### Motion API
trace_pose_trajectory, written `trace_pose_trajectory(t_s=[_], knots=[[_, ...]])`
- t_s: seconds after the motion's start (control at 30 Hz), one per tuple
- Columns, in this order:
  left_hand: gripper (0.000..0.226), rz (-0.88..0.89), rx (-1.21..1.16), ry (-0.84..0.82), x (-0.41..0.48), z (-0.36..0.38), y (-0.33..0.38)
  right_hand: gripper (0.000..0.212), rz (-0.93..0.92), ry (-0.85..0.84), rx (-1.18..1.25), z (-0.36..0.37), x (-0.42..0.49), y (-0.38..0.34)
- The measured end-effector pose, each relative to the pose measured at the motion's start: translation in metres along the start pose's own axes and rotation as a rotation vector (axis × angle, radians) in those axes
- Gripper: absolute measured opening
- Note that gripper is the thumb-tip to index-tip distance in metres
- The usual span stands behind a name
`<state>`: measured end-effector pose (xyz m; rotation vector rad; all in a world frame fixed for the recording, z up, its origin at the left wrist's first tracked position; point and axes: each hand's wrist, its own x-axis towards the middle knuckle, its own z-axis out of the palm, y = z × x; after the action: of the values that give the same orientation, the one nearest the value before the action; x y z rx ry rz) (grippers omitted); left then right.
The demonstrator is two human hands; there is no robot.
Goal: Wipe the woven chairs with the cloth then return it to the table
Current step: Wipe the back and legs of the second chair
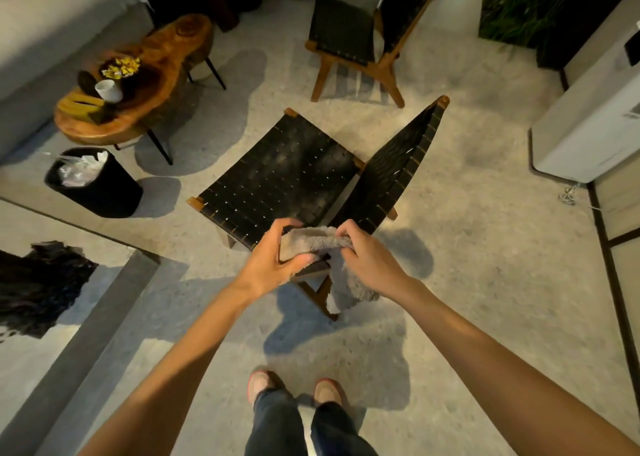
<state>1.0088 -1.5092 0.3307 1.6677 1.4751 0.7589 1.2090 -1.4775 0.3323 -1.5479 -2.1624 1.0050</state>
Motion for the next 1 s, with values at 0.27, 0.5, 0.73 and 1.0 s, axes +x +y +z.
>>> trace_pose_trajectory(t_s=[0.27,0.5,0.73,1.0], knots=[[0.028,0.002,0.3,0.027,-0.028,-0.065,-0.049,0.017,-0.02,-0.024,-0.199,0.045,0.03,-0.048],[0.025,-0.148,0.304,0.012,-0.051,-0.172,-0.129,0.018,0.025,-0.133,-0.029,0.137,0.078,-0.111],[0.026,-0.294,0.307,0.049,-0.068,-0.259,-0.21,0.041,0.013,-0.191,-0.047,0.215,0.12,-0.175],[0.023,-0.451,0.227,0.068,-0.044,-0.317,-0.283,0.013,0.119,-0.152,0.004,0.27,0.187,-0.203]])
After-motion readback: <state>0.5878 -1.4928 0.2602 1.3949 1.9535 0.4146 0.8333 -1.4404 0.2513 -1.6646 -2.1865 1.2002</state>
